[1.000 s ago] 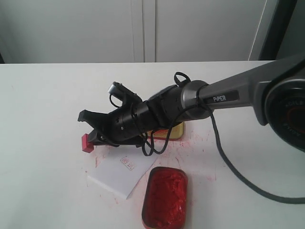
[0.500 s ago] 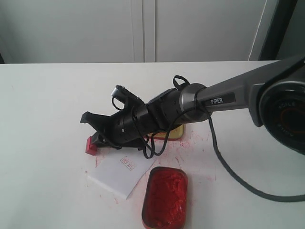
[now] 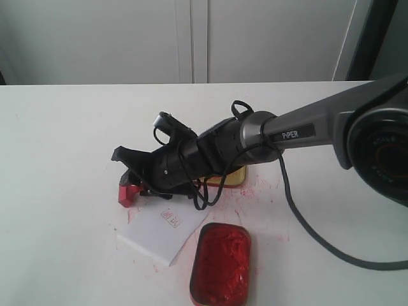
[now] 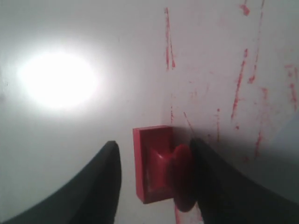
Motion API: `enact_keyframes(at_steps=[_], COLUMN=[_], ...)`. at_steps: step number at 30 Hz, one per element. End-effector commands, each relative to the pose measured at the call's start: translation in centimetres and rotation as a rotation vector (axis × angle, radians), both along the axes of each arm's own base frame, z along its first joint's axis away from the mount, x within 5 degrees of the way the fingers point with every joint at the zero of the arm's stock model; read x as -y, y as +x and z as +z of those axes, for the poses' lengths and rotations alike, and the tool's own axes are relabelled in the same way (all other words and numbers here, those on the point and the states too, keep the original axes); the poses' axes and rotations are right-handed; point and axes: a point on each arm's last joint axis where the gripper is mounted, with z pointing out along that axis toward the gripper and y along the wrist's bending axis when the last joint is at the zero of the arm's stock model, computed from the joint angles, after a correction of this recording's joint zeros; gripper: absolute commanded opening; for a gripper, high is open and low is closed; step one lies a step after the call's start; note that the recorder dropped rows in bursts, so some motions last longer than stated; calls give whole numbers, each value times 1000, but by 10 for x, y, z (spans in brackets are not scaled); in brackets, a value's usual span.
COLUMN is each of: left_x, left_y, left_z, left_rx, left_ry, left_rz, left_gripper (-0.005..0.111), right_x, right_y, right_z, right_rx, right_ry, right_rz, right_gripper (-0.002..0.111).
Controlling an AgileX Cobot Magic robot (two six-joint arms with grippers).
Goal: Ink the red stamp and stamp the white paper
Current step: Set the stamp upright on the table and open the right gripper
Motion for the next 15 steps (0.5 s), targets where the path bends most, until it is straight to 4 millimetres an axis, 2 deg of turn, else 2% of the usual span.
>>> enact_keyframes(at_steps=[1,5,12,15], left_x=[0,0,0,0], left_y=[0,0,0,0], left_z=[-1,-1,-1,-1], left_rx=[3,3,3,3], left_ry=[-2,-2,-2,-2], left_rz=[2,2,2,2], left_gripper=[0,0,0,0], right_x=[5,9,10,10], right_y=[6,10,11,8], right_z=[16,28,35,44], right_rx=[63,112,136,170], right_ry=[-13,-24,-25,-31], right_rz=[-41,-85,-90,-39], right_gripper=[45,45,45,40])
